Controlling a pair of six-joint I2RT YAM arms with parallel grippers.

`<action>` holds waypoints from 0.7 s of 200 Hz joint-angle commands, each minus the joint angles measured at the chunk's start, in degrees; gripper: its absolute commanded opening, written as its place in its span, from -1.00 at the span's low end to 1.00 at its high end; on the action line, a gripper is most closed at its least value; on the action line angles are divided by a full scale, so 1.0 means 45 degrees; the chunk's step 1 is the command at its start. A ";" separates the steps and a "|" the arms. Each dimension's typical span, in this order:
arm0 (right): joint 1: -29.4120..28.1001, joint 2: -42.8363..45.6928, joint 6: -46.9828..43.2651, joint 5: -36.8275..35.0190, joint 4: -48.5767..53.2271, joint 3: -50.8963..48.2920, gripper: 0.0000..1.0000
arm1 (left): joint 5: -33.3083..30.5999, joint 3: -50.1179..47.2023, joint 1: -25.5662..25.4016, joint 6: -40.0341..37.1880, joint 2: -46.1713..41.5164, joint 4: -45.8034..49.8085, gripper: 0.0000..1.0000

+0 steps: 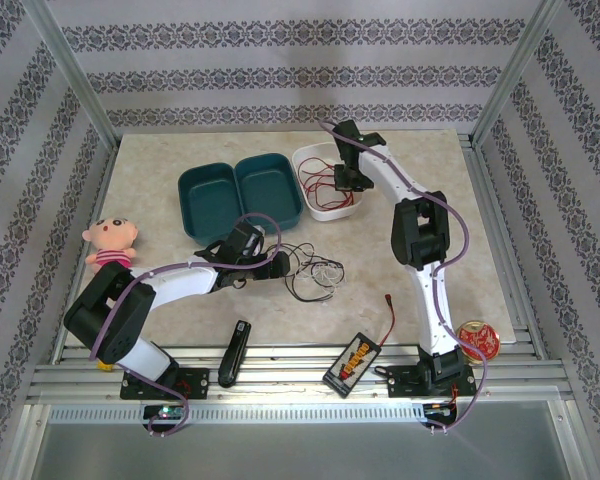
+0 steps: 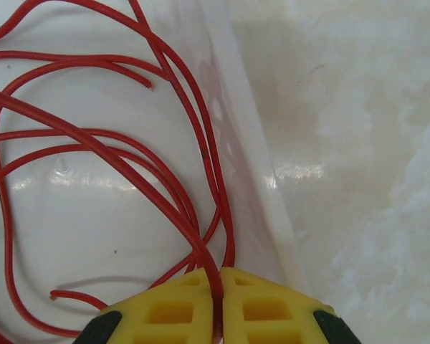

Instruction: Untangle the cables

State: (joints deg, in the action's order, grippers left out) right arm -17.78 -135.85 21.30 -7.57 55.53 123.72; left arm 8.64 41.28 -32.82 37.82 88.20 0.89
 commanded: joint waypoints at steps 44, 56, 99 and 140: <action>-0.0385 0.1855 -0.0221 0.0365 0.0248 -0.0676 -0.32 | 0.0171 0.0342 0.0181 0.0024 0.0177 -0.0217 0.99; -0.0424 0.2144 -0.0221 0.0334 0.0060 -0.1018 -0.27 | 0.0227 0.0395 0.0174 0.0045 0.0260 -0.0257 0.99; -0.0593 0.2649 -0.0471 0.0472 -0.0489 -0.1311 -0.25 | 0.0271 0.0435 0.0183 0.0004 0.0343 -0.0235 0.99; -0.1181 0.2708 -0.0688 0.0147 -0.1073 -0.1144 -0.26 | 0.0121 0.0288 0.0176 0.0165 0.0171 -0.0277 0.99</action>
State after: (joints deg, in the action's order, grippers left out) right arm -21.02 -126.08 19.53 -6.37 53.15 118.61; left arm 9.43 41.82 -32.75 37.85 89.17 0.82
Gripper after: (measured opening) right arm 0.371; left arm 0.994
